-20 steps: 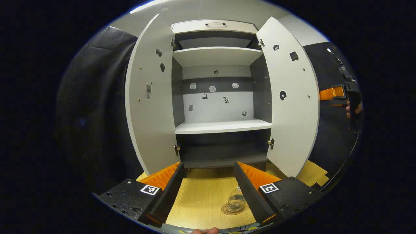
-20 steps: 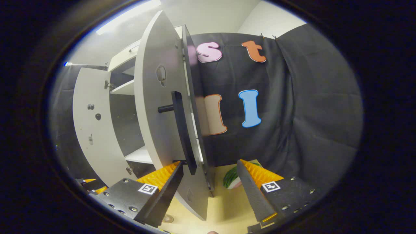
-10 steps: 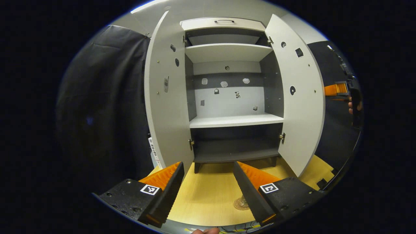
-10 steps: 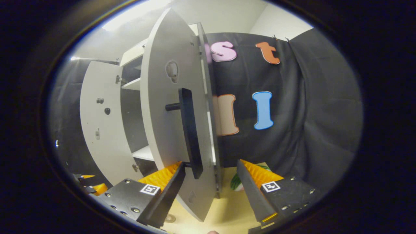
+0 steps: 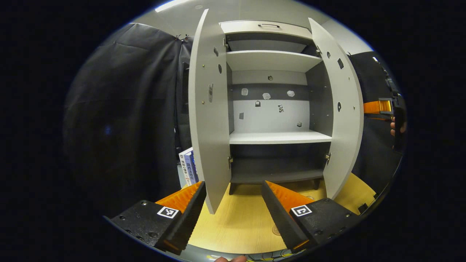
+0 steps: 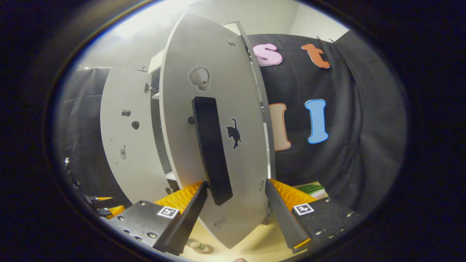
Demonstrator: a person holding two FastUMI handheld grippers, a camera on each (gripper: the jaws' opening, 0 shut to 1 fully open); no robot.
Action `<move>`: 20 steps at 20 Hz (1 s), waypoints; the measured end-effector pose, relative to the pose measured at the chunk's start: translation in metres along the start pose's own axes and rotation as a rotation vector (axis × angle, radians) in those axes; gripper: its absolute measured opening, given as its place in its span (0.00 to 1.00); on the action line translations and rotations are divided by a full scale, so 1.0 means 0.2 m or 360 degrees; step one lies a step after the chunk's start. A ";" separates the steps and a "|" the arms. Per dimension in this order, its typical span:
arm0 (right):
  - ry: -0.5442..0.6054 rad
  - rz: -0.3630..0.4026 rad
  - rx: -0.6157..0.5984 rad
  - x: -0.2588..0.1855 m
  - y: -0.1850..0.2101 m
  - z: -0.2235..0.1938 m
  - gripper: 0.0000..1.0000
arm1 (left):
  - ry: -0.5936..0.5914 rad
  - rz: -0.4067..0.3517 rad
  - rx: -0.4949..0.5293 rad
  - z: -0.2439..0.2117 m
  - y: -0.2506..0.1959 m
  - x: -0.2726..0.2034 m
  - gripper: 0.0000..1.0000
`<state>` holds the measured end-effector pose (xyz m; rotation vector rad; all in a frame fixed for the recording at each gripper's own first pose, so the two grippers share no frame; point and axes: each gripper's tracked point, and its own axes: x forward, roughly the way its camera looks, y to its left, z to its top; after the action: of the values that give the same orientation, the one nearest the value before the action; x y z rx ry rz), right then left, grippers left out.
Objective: Grasp the bottle in the cabinet with the left hand and place it on the coaster, then close the right door with the right hand and the left door with the left hand.
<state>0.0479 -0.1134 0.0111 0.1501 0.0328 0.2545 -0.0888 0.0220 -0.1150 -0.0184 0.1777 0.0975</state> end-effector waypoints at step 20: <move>-0.0070 -0.0059 -0.0216 0.53 0.42 -0.01 1.00 | -0.0052 0.0164 -0.0062 0.12 0.46 0.03 0.96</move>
<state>0.1293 -0.0058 0.0205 0.0201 -0.0255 0.2155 -0.0882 0.1149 -0.0935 -0.0466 0.1441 0.2040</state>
